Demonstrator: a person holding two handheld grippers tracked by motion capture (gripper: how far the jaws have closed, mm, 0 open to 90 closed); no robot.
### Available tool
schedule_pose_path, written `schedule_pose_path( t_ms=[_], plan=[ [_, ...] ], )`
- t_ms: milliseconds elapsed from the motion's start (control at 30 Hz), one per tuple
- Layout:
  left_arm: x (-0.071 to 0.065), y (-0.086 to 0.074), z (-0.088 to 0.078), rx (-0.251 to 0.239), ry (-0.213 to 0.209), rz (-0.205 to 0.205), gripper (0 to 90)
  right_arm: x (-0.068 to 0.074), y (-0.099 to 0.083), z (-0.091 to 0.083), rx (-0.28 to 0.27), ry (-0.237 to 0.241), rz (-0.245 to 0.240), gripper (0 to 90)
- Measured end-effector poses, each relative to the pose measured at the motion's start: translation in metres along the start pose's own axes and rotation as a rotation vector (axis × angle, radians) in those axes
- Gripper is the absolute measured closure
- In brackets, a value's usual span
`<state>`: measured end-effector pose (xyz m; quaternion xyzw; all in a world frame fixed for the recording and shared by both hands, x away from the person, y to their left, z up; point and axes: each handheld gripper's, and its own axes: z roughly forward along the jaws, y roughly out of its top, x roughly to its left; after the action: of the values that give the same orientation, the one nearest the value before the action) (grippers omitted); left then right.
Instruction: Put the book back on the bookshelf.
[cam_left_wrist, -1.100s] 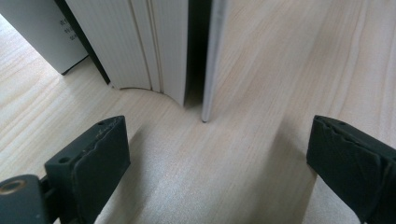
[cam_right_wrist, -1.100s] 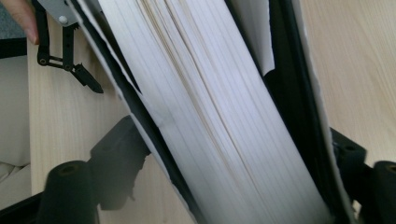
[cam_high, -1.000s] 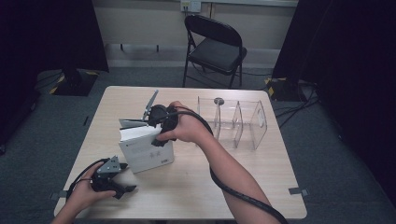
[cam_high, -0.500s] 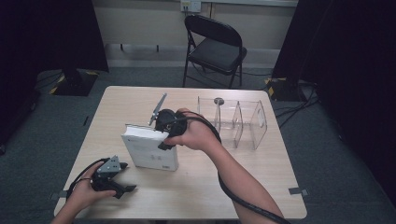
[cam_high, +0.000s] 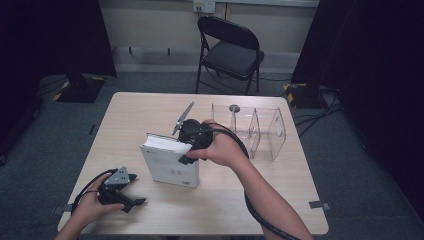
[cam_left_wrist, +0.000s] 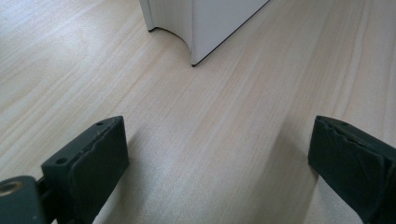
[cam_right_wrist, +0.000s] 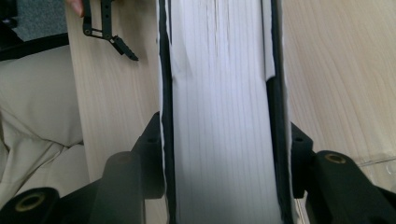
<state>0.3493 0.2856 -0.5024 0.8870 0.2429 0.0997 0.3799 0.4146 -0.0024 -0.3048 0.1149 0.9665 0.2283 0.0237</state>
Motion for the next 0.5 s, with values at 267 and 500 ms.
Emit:
schedule_pose_path(
  t_ms=[267,500],
  plan=[
    [0.000,0.000,0.000,0.003,-0.004,0.001,4.4,-0.001,0.015,0.021,0.008,-0.006,0.019,42.3],
    [0.000,0.000,0.000,0.003,-0.003,0.000,4.3,0.002,0.020,0.033,0.097,-0.053,-0.019,42.2]
  ],
)
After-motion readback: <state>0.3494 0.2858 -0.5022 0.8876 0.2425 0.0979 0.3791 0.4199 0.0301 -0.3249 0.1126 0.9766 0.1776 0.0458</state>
